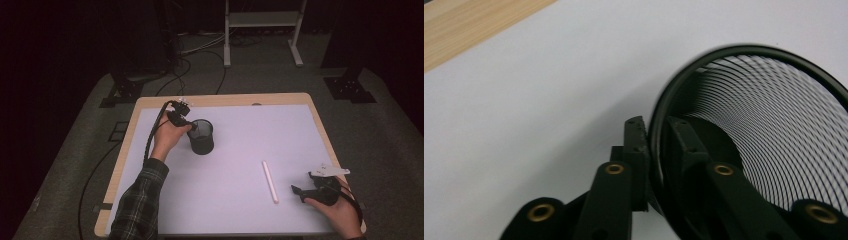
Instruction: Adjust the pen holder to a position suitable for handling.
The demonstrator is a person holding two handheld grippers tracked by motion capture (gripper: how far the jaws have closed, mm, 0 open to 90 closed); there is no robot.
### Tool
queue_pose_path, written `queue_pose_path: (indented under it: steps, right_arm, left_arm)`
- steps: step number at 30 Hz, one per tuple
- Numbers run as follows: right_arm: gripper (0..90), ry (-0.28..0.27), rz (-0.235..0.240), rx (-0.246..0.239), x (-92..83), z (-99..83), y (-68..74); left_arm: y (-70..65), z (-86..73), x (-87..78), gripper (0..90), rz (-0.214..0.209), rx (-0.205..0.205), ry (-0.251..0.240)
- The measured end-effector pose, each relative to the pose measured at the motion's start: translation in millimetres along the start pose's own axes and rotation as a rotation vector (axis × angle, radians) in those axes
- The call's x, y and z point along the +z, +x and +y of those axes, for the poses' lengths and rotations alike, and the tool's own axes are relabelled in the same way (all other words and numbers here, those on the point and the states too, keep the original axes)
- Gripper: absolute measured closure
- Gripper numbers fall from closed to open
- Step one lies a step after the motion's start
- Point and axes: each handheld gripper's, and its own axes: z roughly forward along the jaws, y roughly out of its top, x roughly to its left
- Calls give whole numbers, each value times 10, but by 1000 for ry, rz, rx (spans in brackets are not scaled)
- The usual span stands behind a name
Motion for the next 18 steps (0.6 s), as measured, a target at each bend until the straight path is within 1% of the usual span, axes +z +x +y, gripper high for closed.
queue_pose_path:
  steps: [1, 2, 6, 8, 10, 14, 15, 18]
  right_arm:
    - [130, 0, 0, 0, 0, 0, 0]
    - [130, 0, 0, 0, 0, 0, 0]
    - [130, 0, 0, 0, 0, 0, 0]
    - [130, 0, 0, 0, 0, 0, 0]
    - [130, 0, 0, 0, 0, 0, 0]
    - [129, 0, 0, 1, 0, 0, 0]
    - [130, 1, 0, 1, 0, 0, 0]
    - [130, 0, 0, 0, 0, 0, 0]
  left_arm:
    - [-7, 5, 0, 814, -10, -1, 3]
    - [-7, 5, 0, 815, -10, -1, 3]
    - [-22, 12, -19, 821, -33, -22, 9]
    - [-22, 11, -26, 824, -41, -22, 8]
    - [-27, 10, -39, 824, -51, -30, 32]
    - [-33, 3, -45, 824, -60, -28, 46]
    - [-38, 2, -57, 824, -67, -20, 55]
    - [-54, 2, -72, 824, -73, -17, 52]
